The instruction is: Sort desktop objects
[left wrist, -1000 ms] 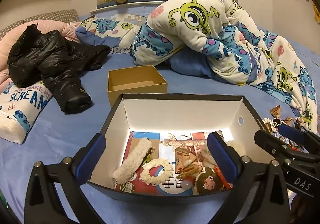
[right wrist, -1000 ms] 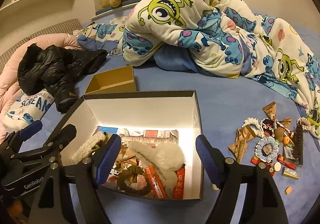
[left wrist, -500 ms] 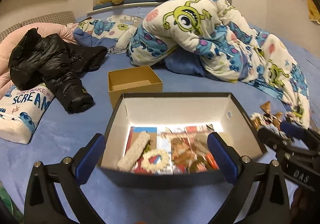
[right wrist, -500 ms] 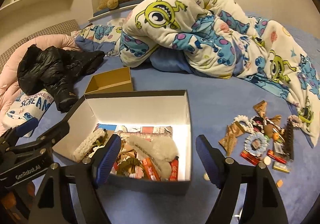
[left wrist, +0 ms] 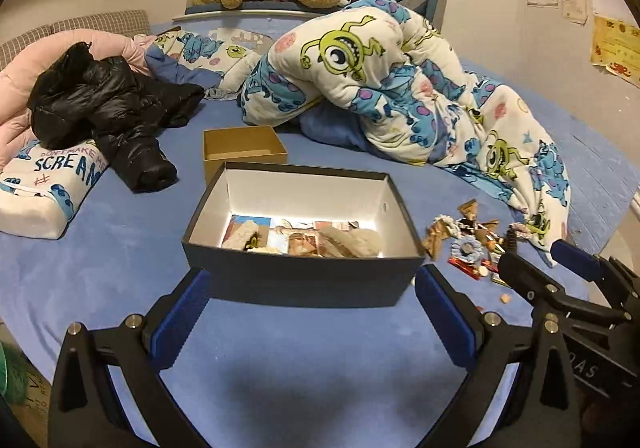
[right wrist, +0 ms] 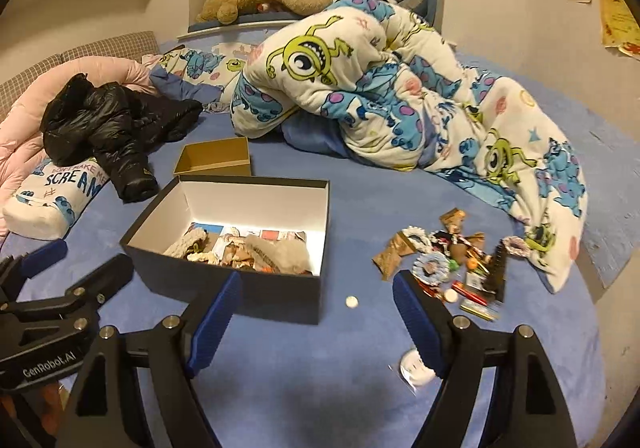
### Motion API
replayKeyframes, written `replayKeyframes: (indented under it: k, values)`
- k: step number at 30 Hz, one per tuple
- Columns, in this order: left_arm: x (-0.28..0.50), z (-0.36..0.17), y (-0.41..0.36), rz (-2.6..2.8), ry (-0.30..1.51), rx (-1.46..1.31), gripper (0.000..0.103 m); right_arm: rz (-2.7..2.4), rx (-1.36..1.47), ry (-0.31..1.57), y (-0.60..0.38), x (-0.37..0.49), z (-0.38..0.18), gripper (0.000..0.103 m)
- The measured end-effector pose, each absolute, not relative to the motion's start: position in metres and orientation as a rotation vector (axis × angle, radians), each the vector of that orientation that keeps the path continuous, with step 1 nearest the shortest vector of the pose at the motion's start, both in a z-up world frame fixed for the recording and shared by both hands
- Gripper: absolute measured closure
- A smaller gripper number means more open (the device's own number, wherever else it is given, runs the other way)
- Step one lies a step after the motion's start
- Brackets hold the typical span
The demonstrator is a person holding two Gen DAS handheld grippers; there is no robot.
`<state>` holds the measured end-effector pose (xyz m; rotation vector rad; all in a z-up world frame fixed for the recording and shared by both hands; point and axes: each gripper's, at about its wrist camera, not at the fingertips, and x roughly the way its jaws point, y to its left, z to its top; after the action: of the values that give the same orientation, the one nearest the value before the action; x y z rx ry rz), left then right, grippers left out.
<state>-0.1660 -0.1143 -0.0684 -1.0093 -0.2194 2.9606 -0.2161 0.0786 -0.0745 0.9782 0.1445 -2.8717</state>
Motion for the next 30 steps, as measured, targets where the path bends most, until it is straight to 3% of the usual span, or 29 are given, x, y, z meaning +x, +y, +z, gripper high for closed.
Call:
replayKeyframes:
  k: [14, 30]
  values:
    - [-0.120, -0.047, -0.076, 2.959, -0.113, -0.989, 0.000, -2.929, 0.988, 0.105, 0.117, -0.155, -0.064, 0.022]
    - [-0.117, -0.045, -0.060, 2.939, -0.049, -0.994, 0.000, -2.937, 1.007, 0.057, 0.136, -0.145, -0.061, 0.022]
